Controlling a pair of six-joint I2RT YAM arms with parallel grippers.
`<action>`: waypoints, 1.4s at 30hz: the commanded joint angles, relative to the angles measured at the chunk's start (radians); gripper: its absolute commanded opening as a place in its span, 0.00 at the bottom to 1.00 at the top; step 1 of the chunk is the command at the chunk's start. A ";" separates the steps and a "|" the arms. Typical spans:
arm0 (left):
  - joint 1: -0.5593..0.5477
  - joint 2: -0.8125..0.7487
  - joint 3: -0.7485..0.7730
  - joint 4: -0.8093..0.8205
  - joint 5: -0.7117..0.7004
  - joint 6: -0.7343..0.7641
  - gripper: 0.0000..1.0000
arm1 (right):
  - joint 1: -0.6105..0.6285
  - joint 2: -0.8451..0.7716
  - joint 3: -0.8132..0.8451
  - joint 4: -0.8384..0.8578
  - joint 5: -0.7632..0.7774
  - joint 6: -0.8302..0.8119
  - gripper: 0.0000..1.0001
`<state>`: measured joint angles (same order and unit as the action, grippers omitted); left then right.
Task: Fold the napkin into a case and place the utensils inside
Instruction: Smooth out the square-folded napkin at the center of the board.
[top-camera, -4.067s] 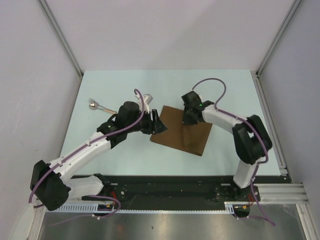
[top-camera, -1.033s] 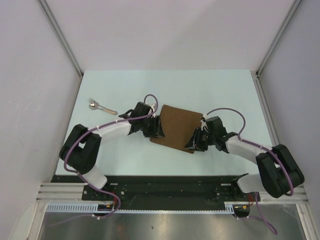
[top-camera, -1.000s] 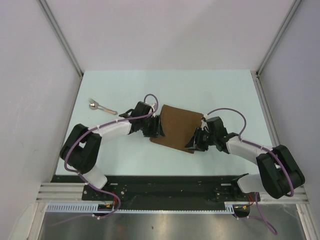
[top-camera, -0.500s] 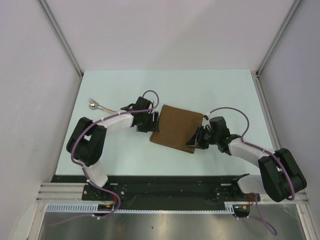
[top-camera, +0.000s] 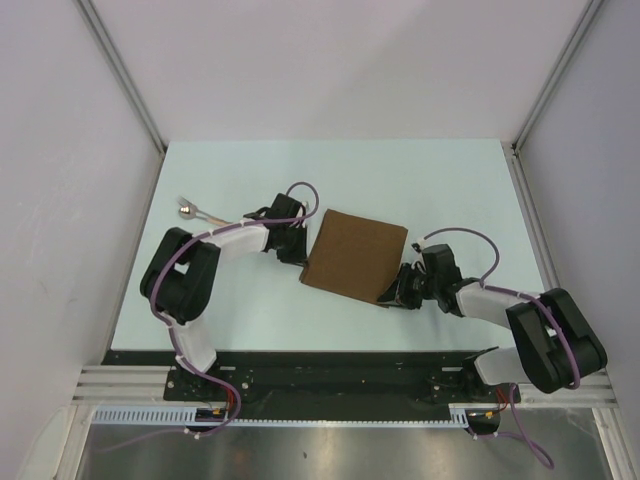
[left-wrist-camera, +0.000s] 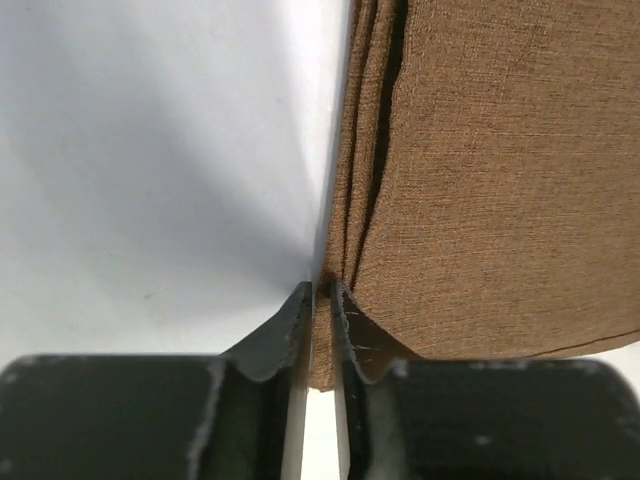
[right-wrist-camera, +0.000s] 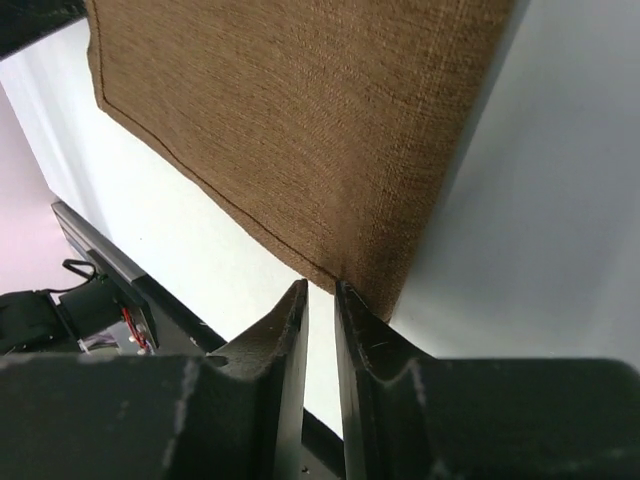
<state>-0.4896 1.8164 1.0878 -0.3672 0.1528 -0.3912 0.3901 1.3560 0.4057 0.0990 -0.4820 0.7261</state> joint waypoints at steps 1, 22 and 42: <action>0.002 0.040 -0.012 -0.035 -0.009 0.014 0.11 | 0.006 -0.011 0.019 0.048 0.002 -0.001 0.21; -0.001 -0.164 -0.088 -0.064 -0.065 -0.027 0.50 | -0.017 -0.097 0.055 -0.044 -0.006 -0.004 0.21; -0.076 -0.097 -0.057 -0.065 -0.068 0.012 0.52 | -0.014 -0.084 0.035 -0.009 -0.023 -0.002 0.18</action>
<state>-0.5484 1.7023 0.9958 -0.4320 0.0814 -0.4080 0.3763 1.2762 0.4515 0.0509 -0.4877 0.7250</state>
